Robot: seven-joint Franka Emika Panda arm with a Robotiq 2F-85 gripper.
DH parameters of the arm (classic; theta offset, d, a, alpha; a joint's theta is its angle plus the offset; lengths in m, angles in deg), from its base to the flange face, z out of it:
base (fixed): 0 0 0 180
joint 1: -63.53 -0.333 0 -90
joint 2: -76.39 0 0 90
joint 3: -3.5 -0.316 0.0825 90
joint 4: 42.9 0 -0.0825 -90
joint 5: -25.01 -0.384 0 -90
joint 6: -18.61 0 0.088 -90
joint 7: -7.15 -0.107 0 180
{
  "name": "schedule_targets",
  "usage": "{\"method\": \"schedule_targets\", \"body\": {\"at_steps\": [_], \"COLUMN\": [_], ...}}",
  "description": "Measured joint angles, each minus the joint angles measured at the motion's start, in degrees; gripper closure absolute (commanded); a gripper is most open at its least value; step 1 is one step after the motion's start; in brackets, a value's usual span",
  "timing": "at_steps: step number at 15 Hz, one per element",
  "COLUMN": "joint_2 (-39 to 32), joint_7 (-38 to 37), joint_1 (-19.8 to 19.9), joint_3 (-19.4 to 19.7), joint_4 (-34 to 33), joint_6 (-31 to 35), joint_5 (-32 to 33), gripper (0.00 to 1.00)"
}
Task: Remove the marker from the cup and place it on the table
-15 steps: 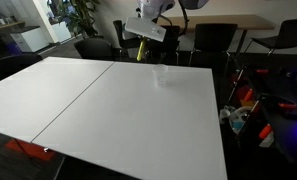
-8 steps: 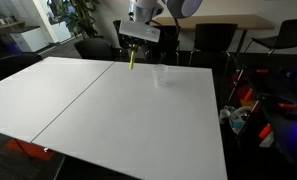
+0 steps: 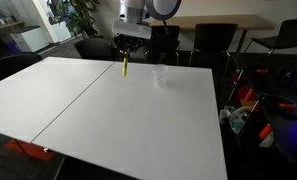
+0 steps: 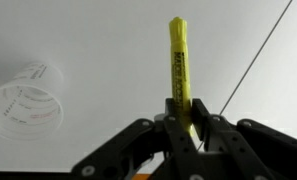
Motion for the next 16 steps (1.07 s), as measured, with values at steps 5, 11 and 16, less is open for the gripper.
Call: {"method": "schedule_targets", "body": {"at_steps": [5, 11, 16], "joint_2": [-4.77, -11.51, -17.02], "joint_7": [18.93, 23.88, 27.08], "joint_1": [-6.48, -13.3, -13.73], "joint_3": [6.44, 13.97, 14.66], "joint_4": [-7.62, -15.64, -21.44], "joint_6": [-5.27, -9.39, -12.22], "joint_5": [-21.39, -29.53, -32.76], "gripper": [0.95, 0.95, 0.95]}}
